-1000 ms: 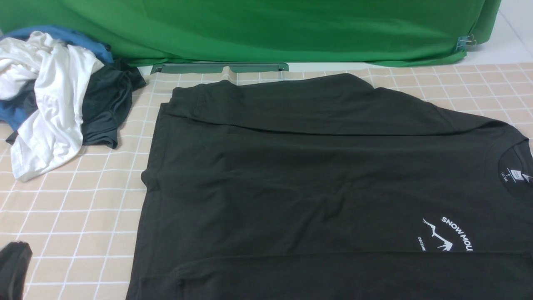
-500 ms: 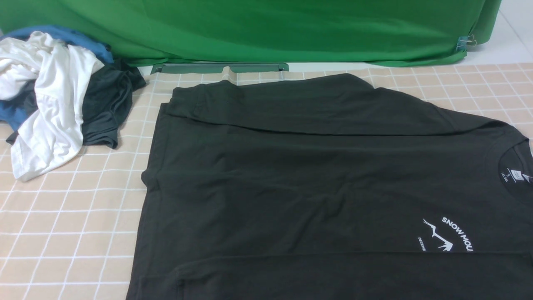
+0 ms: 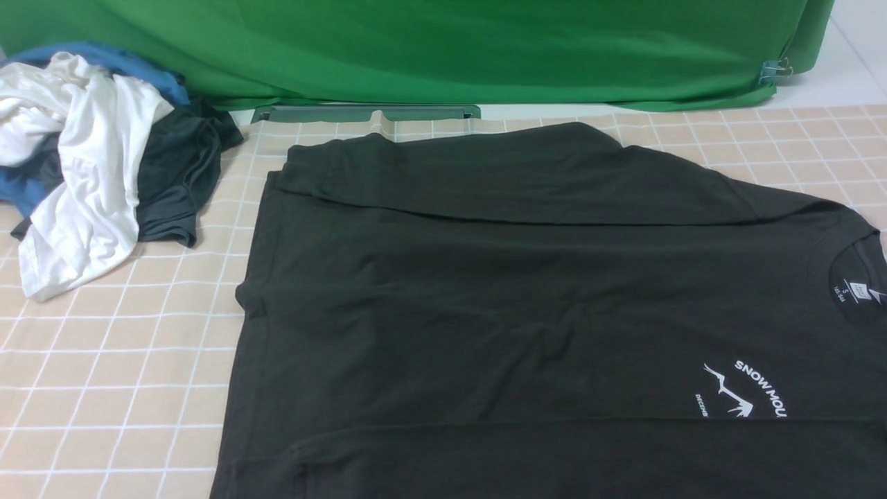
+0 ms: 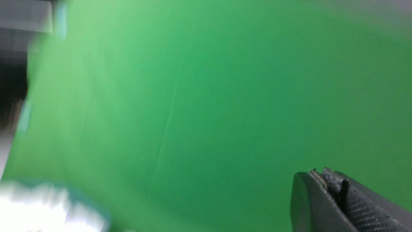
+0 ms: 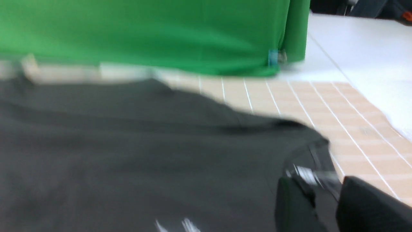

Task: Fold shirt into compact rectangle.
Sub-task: 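Grasp the left edge of the dark T-shirt lying flat on the table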

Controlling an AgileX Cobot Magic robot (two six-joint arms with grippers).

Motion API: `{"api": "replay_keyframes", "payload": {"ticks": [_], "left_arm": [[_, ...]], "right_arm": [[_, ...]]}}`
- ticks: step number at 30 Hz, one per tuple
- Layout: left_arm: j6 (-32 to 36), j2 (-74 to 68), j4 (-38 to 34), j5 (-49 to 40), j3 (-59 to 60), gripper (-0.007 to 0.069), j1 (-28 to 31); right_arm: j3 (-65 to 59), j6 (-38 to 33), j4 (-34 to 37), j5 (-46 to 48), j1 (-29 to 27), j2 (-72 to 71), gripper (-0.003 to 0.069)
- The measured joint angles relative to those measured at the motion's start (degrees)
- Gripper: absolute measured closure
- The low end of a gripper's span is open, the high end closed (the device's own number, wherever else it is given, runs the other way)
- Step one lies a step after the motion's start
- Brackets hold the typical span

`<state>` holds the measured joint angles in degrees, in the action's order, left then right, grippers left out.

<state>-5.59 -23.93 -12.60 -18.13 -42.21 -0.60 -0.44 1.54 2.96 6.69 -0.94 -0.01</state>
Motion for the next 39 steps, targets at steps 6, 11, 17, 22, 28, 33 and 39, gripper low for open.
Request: {"api": "replay_keyframes", "payload": {"ticks": [6,11,17,22,28,33,39], "left_arm": [[8.0,-23.6,-0.7,-33.5,-6.9,0.0602,0.0],[11.7,-35.0,-3.9,-37.7,-1.9,0.0603,-0.1],[11.1,-37.3,-4.2,-33.4,6.5,0.0609,-6.6],[8.7,-38.8,-1.7,-32.8,9.0,0.0609,-13.1],[8.5,-46.0,0.7,-30.2,6.5,0.0606,-16.1],[9.2,-51.4,2.1,-28.4,4.9,0.0573,-16.1],[12.6,-56.7,1.6,-23.7,4.9,0.0385,-16.1]], "right_arm": [[0.0,13.4,1.9,-10.2,0.0,0.0,0.0412],[0.0,16.0,2.0,-11.4,0.0,0.0,0.0412],[0.3,16.7,2.1,-15.7,0.0,0.0,0.0442],[10.8,15.2,2.1,-6.2,0.0,4.2,0.0576],[26.4,4.2,2.1,12.0,0.0,18.1,0.0621],[33.3,-1.9,2.8,20.6,0.0,27.5,0.0621],[34.3,-3.9,6.4,21.3,0.0,31.9,0.0621]]}}
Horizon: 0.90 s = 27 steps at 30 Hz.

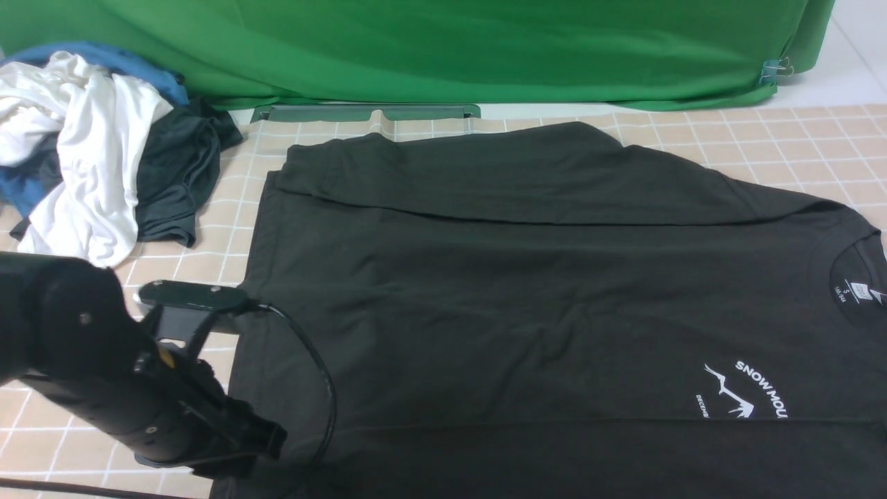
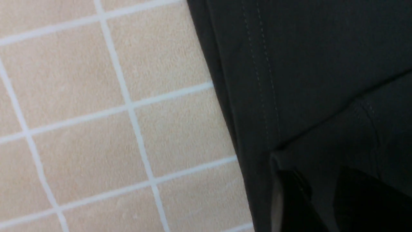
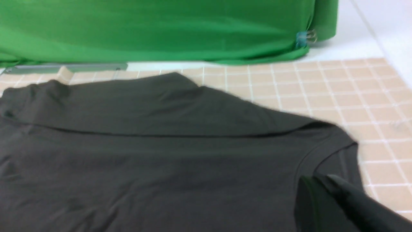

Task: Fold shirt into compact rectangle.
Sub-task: 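Grasp the left edge of the dark T-shirt lying flat on the table, then fold the left side of the black T-shirt inward over its body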

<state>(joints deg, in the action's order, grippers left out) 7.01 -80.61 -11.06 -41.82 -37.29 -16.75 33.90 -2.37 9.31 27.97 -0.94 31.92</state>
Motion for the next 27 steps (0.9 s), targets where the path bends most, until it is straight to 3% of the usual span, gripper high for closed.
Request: {"api": "replay_keyframes", "payload": {"ticks": [4,9,13,17,19,27], "left_arm": [[2.2,-2.9,-1.5,2.1,0.0,0.0279,0.0],[2.4,-5.6,-1.3,3.9,0.0,0.0265,0.0],[2.7,-7.2,-0.8,4.0,-0.3,0.0346,0.0],[2.7,-7.4,-0.7,2.7,-0.6,0.0522,0.0],[2.7,-7.1,-1.2,1.6,-0.8,0.0574,0.0],[2.7,-0.4,-1.2,-5.2,-3.1,0.0591,-0.2]], "right_arm": [[0.0,-2.1,1.1,0.3,0.0,0.3,0.0621],[0.0,-2.4,1.5,0.3,0.0,0.3,0.0621],[0.0,-2.4,1.7,0.3,0.0,0.3,0.0621],[0.0,-2.4,1.7,0.3,0.0,0.3,0.0621],[0.0,-2.4,1.7,0.3,0.0,0.3,0.0621],[0.0,-2.4,1.7,0.3,0.0,0.3,0.0621]]}}
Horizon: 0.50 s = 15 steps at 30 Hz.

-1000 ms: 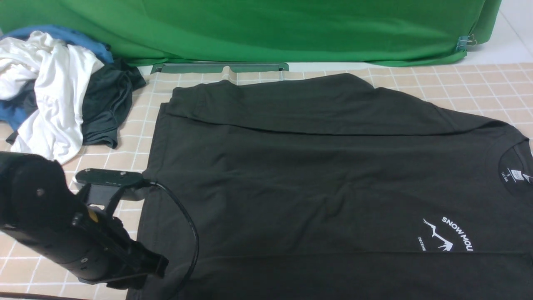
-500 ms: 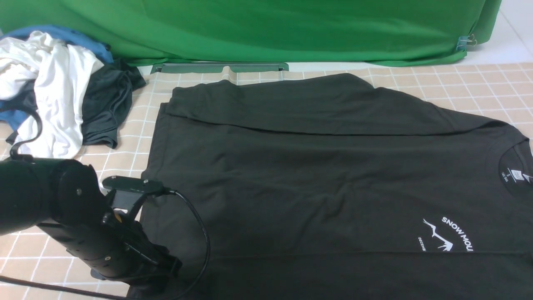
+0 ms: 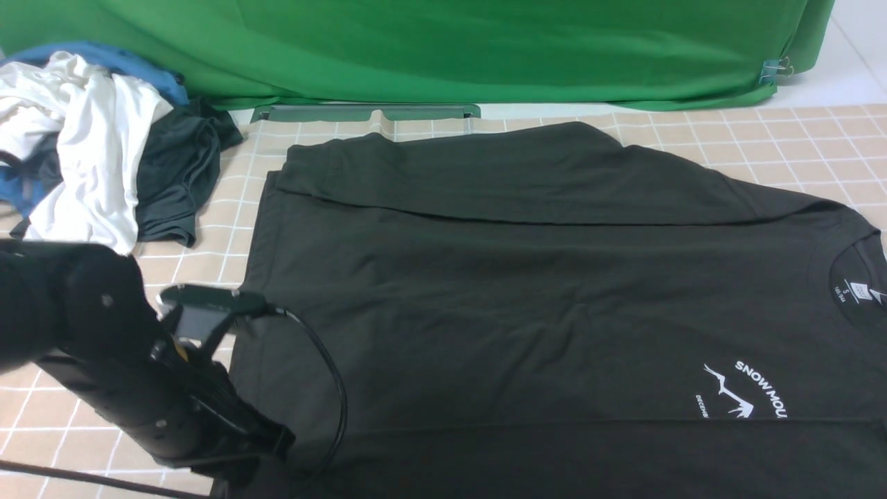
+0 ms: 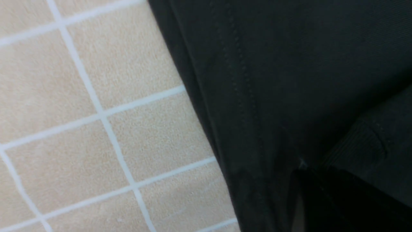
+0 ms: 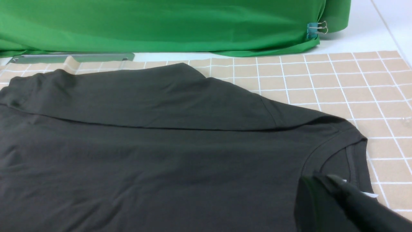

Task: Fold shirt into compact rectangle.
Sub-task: 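Fold the left side of the black T-shirt inward over its body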

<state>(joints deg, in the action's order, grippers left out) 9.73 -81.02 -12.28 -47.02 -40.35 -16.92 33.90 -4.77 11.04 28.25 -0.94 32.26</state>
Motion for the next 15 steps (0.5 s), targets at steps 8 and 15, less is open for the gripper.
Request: {"api": "replay_keyframes", "payload": {"ticks": [8,15], "left_arm": [[-3.3,2.7,2.4,-4.0,-9.8,0.0591,-0.2],[-8.8,-1.8,10.7,-4.0,-21.5,0.0591,-0.2]], "right_arm": [[0.0,0.0,0.0,-0.1,0.0,0.1,0.0621],[0.0,0.0,0.0,-0.5,0.0,0.1,0.0621]]}}
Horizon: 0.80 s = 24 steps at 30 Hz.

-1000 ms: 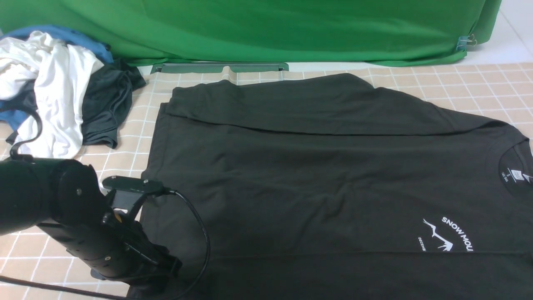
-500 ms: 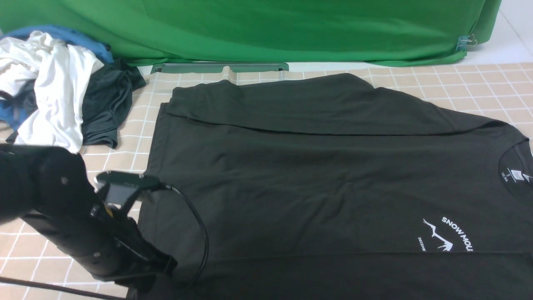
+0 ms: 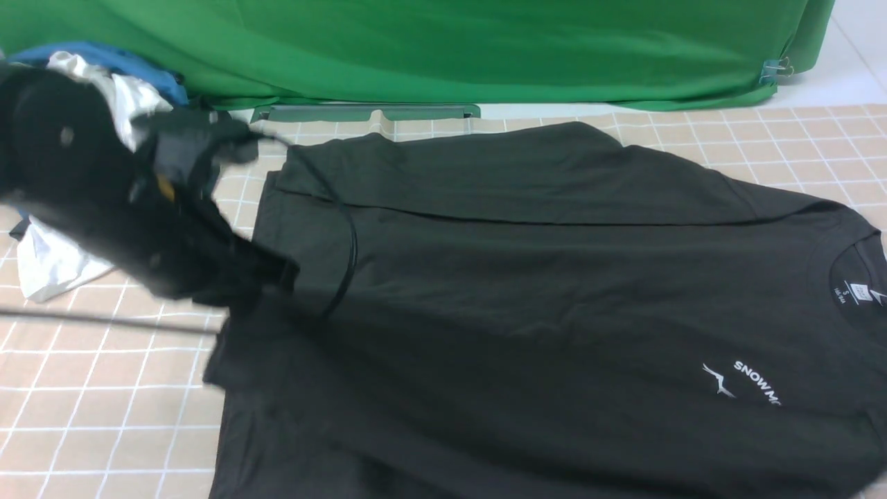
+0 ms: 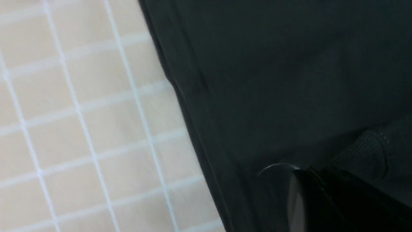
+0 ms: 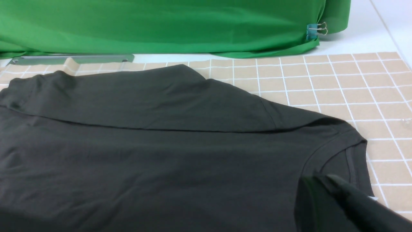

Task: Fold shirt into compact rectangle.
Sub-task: 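Fold the left side of the black T-shirt inward over its body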

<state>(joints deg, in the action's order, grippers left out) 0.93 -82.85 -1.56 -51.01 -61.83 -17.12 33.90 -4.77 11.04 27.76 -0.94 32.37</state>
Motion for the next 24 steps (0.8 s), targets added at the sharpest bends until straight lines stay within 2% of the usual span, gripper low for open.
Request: {"api": "replay_keyframes", "payload": {"ticks": [9,19,22,24], "left_arm": [[-2.1,-9.5,5.6,0.1,-9.7,0.0591,0.0],[-3.8,-17.2,10.5,1.4,-10.9,0.0587,0.0],[-4.1,-18.9,11.7,2.3,-10.9,0.0565,0.0],[-5.8,-19.6,13.1,3.3,-10.9,0.0511,0.0]], "right_arm": [[0.0,0.0,0.1,-0.2,0.0,0.0,0.062],[0.0,0.0,1.1,0.0,0.0,0.0,0.0609],[0.0,0.0,1.1,0.0,0.0,0.0,0.0608],[0.0,0.0,1.1,0.0,0.0,0.0,0.0606]]}}
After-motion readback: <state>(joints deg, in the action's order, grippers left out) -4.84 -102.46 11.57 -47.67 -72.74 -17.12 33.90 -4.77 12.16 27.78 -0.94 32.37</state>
